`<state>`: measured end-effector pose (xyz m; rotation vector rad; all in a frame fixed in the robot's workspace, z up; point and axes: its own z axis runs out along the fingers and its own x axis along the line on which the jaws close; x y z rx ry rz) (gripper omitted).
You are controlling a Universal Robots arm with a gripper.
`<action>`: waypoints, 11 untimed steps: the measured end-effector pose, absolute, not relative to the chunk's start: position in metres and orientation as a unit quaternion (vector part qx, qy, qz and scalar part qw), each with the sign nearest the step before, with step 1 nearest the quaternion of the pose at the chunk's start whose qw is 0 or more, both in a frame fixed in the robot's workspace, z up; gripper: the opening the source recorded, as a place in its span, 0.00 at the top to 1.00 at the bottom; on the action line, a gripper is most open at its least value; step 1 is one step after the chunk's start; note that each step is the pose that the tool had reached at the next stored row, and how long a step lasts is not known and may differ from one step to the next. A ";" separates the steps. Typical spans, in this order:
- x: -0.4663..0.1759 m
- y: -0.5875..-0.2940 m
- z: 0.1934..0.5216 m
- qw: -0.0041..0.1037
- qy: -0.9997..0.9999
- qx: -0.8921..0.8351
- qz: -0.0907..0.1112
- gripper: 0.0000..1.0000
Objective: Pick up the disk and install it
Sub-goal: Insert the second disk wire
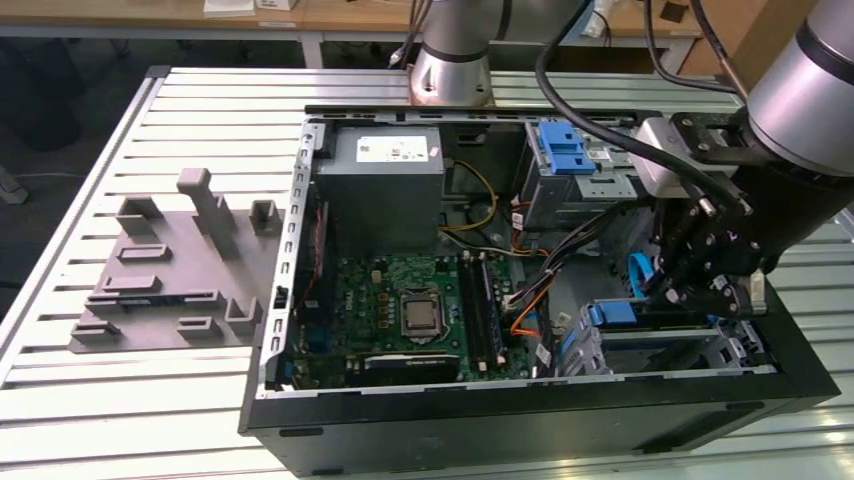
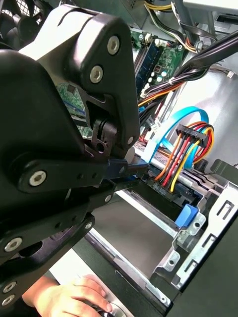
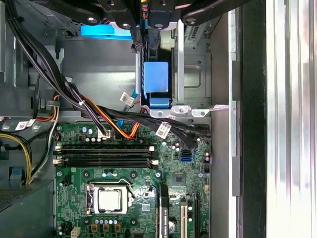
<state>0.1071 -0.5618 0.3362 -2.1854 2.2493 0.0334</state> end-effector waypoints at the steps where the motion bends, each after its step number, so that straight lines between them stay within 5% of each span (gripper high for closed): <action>1: 0.107 -0.562 0.336 0.003 0.717 -0.697 0.011 0.84; 11: 0.109 -0.562 0.335 0.003 0.717 -0.697 0.011 0.84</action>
